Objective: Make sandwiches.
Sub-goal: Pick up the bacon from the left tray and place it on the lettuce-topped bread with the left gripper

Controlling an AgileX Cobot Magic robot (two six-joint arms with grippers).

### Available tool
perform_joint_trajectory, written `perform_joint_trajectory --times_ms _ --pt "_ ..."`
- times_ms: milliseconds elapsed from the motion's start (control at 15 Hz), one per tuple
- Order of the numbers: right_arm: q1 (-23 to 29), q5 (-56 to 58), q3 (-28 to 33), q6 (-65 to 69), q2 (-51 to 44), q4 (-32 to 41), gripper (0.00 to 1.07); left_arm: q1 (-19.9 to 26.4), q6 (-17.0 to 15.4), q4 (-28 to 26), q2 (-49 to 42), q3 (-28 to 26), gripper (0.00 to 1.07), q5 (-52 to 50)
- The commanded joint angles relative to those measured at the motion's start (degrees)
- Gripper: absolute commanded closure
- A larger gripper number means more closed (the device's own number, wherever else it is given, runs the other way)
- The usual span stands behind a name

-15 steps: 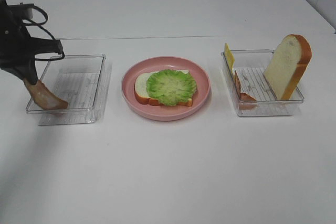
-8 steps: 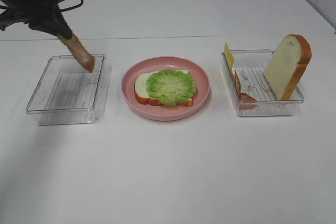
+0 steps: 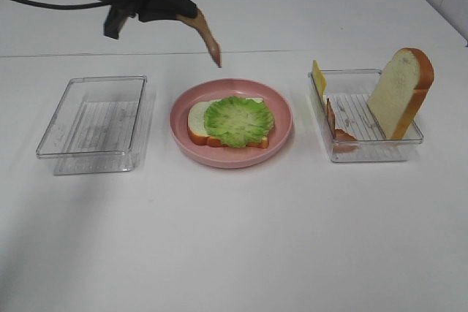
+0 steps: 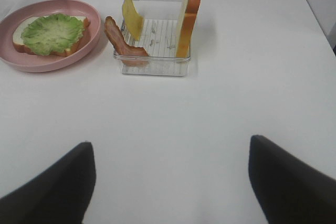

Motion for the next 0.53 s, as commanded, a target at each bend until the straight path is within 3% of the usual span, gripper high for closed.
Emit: perform_joint_trajectory --times_ms 67,333,533 --pt "-0.3 -0.4 0.1 -0.3 -0.7 0.0 0.31 -2.5 2.9 -5.9 2.9 -0.3 1.07 -1.5" --pt "-0.3 -0.4 0.1 -0.3 -0.7 0.0 0.31 -6.2 4.9 -13.1 10.6 -1.4 1.07 -1.1" --pt "-0.3 -0.4 0.1 -0.3 -0.7 0.0 0.31 -7.0 5.0 -13.0 13.3 -3.4 1.07 -0.1"
